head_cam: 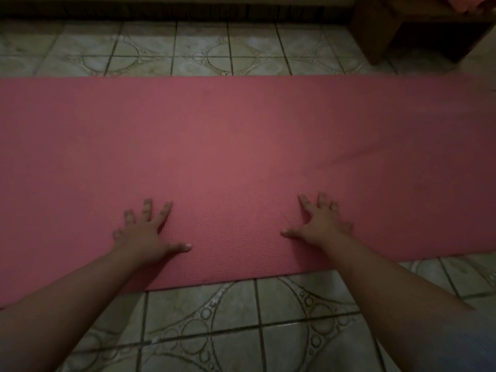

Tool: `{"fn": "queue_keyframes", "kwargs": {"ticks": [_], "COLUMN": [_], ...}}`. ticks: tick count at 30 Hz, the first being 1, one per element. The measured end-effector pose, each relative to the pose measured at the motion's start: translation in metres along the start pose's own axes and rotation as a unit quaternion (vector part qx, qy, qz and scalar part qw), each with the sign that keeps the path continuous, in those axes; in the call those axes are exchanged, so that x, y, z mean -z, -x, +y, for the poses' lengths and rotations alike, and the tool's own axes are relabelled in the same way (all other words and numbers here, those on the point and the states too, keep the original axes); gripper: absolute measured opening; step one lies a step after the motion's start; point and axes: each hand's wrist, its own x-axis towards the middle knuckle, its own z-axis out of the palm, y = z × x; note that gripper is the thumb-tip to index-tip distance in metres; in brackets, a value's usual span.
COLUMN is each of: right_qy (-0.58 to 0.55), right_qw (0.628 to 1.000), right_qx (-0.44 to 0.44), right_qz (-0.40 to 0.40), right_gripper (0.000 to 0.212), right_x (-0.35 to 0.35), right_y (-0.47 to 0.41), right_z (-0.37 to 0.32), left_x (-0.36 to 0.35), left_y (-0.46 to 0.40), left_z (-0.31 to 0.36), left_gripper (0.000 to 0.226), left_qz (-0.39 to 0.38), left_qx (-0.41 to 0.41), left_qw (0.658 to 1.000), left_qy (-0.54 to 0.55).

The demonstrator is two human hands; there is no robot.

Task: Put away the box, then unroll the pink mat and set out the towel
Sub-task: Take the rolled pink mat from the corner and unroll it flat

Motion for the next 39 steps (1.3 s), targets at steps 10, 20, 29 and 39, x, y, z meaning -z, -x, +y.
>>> {"fn": "queue_keyframes", "kwargs": {"ticks": [10, 20, 29, 39], "right_qy": [-0.024, -0.031, -0.032, -0.042], "right_qw": [1.000, 0.998, 0.998, 0.999], "right_qx": [0.017, -0.054, -0.047, -0.028], "right_qz": [-0.005, 0.025, 0.022, 0.021], "right_gripper": [0.119, 0.116, 0.117, 0.118], "right_x": [0.012, 0.012, 0.011, 0.013], "right_y": [-0.012, -0.012, -0.021, -0.011], "right_z": [0.001, 0.031, 0.036, 0.018], "left_x": [0.012, -0.004, 0.001, 0.001], "left_y": [-0.012, -0.001, -0.005, -0.001], "left_z": [0.008, 0.023, 0.026, 0.030], "left_gripper": [0.130, 0.134, 0.134, 0.133], "left_qz": [-0.016, 0.000, -0.015, -0.013], "left_qx": [0.009, -0.012, -0.013, -0.009], "left_qw": [1.000, 1.000, 1.000, 1.000], "left_qy": [0.014, 0.010, 0.021, 0.006]}}
